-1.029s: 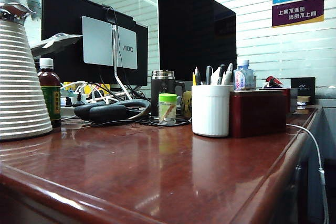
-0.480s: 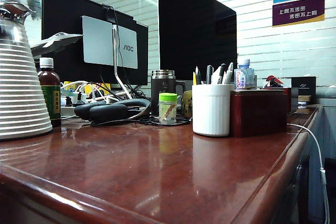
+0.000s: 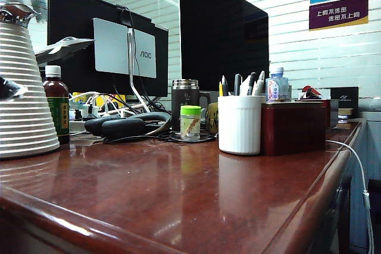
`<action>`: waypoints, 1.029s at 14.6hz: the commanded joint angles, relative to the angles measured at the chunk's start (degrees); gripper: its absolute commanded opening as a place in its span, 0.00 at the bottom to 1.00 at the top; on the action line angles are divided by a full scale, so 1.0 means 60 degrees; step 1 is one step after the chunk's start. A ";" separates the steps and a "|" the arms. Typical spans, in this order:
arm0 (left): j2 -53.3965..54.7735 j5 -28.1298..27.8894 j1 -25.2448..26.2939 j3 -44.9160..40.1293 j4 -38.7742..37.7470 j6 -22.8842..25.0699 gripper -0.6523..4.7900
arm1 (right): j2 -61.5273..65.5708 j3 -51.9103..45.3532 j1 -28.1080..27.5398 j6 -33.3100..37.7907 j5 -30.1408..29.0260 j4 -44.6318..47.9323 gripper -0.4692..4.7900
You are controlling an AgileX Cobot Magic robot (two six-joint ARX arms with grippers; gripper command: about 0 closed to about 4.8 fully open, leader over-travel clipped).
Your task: Pick up all the pens on the desk and put them into the pen holder one by one.
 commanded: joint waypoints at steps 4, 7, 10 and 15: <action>-0.0058 0.0029 0.0036 -0.0004 -0.0098 0.0000 0.11 | 0.0025 -0.0058 0.0007 -0.0339 0.0787 0.0011 0.08; -0.0393 0.1592 0.2353 -0.0004 -0.0113 0.0000 0.11 | 0.0015 -0.0058 0.0007 -0.0339 0.0787 0.0007 0.08; -0.0393 0.1184 0.4506 -0.0007 -0.0160 0.0007 0.11 | 0.0015 -0.0058 0.0007 -0.0339 0.0787 0.0007 0.08; -0.0393 0.1104 0.5282 -0.0007 -0.0160 0.0004 0.11 | 0.0015 -0.0058 0.0004 -0.0339 0.0787 0.0007 0.08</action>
